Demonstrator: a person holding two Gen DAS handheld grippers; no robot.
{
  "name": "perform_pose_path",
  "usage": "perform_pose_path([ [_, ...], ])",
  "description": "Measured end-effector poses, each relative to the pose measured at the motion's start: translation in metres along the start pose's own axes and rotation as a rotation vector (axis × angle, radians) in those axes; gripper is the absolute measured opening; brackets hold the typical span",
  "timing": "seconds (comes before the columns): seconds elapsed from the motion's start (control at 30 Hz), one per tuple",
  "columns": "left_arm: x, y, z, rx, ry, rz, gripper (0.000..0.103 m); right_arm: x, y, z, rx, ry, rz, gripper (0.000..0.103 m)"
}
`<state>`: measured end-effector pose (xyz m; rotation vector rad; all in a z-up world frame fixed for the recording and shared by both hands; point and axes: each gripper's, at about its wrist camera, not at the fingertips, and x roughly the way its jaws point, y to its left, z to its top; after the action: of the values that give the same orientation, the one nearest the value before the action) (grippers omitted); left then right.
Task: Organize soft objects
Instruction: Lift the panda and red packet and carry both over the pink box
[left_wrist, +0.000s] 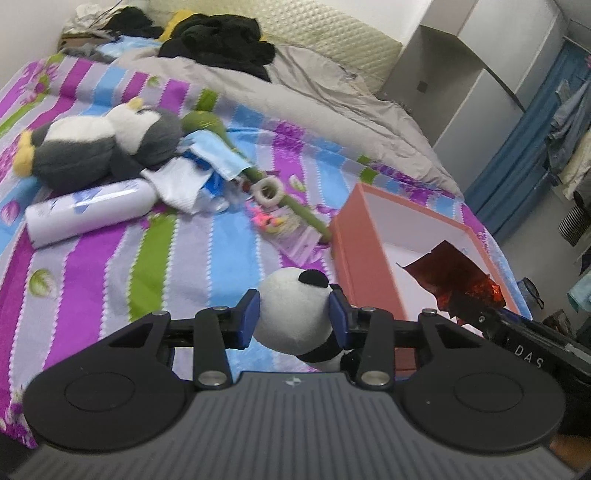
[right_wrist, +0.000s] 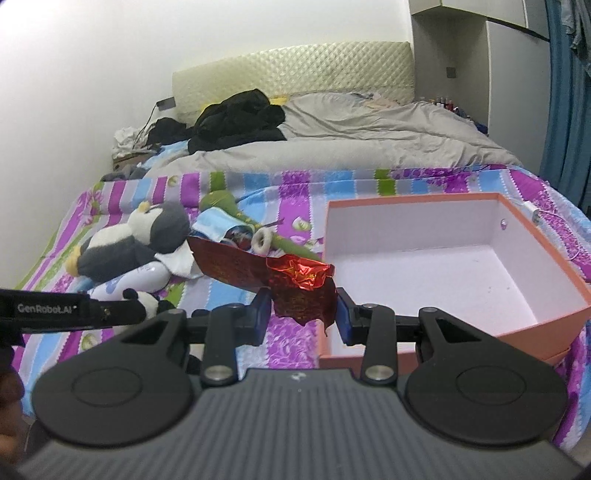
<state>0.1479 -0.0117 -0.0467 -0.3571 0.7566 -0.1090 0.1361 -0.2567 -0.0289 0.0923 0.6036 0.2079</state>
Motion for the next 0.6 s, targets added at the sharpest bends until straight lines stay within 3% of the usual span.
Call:
perform_pose_path([
  [0.33, 0.033, -0.061, 0.034, 0.091, 0.02, -0.061, 0.047, 0.004, -0.054, 0.018, 0.069, 0.005, -0.079, 0.04],
  [0.6, 0.087, -0.115, 0.049, 0.169, 0.085, -0.111, 0.047, 0.027, -0.11, 0.023, 0.129, 0.071, -0.158, 0.04],
])
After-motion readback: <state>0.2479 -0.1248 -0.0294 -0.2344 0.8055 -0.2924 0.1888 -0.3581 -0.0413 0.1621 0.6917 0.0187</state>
